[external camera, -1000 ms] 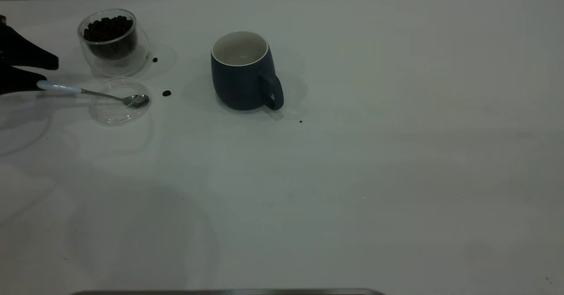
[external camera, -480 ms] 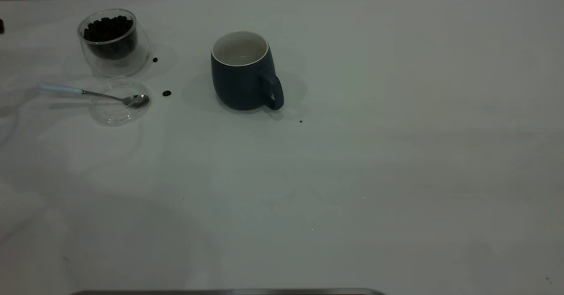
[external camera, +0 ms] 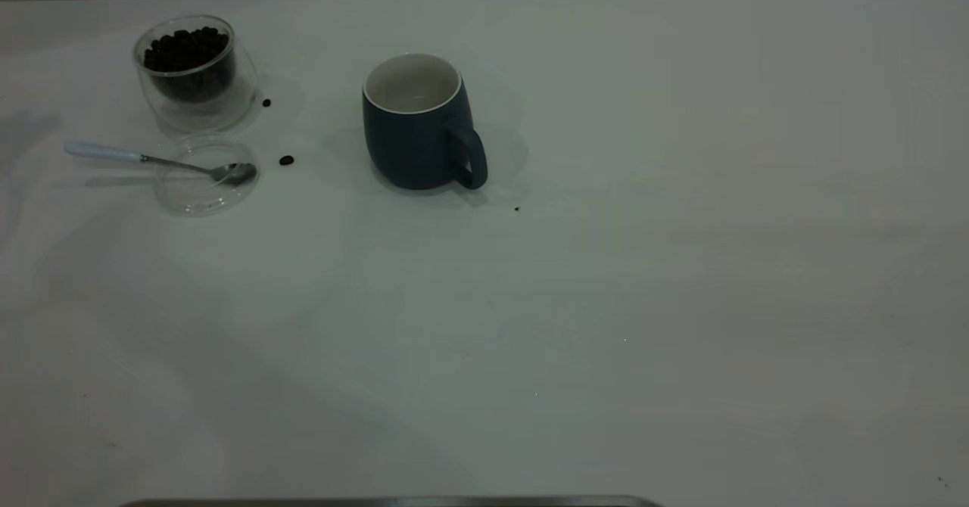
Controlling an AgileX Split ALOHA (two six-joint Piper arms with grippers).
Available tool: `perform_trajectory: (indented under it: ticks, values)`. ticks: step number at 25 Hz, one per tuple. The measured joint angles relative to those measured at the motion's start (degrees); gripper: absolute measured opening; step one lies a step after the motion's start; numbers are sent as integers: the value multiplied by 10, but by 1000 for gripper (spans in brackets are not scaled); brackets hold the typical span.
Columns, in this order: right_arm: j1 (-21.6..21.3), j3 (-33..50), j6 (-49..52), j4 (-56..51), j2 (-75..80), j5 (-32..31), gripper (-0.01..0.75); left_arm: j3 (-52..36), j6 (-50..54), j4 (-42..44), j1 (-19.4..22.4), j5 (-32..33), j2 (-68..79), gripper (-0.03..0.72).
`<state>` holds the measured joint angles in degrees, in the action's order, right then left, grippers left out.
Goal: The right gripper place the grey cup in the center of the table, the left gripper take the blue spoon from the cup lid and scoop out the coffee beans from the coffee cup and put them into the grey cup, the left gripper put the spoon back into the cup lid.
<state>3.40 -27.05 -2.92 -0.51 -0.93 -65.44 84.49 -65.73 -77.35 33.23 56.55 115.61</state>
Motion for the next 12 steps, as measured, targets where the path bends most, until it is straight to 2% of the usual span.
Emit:
perform_trajectory:
  ticks: [2,5,12]
  values:
    - [0,0,0,0,0,0,402,0,12,22,0,-1,-44,542]
    - [0,0,0,0,0,0,402,-1,50,100,-10,-21,-120,542]
    - [0,0,0,0,0,0,402,-2,203,344,-88,-45,-261,542]
